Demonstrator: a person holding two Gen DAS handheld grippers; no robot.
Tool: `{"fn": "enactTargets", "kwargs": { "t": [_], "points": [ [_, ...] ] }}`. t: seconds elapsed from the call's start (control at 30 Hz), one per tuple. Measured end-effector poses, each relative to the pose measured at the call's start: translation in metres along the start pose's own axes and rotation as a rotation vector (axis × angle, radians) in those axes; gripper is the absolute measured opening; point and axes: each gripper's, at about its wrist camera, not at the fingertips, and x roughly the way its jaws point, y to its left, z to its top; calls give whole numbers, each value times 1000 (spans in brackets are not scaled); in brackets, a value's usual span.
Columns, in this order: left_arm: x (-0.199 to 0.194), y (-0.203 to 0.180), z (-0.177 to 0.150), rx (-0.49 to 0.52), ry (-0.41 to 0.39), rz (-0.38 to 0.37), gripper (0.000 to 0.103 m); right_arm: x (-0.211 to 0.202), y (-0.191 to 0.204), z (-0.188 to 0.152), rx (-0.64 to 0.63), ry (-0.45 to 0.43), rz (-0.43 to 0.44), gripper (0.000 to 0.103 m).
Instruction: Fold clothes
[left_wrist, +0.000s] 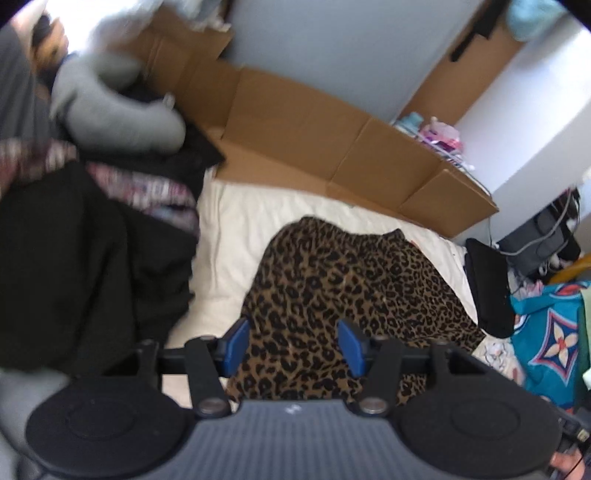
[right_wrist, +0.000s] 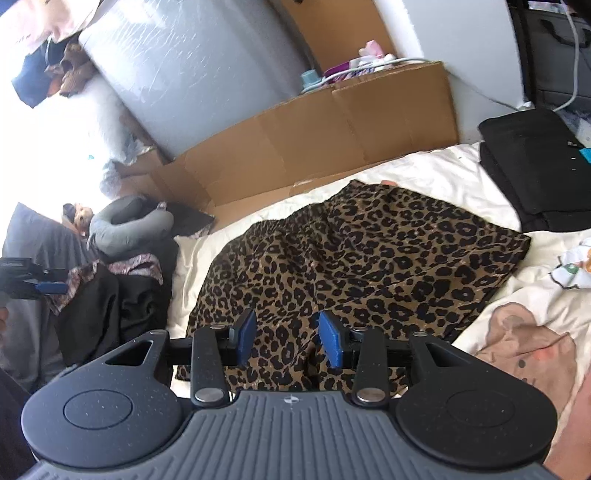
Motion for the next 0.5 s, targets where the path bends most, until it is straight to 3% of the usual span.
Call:
{"fn": "enactTargets", "kwargs": {
  "t": [0.5],
  "points": [
    [92,50,-90,-75,63,-9,56,69,5,-65,-76,156,37,49]
  ]
}}
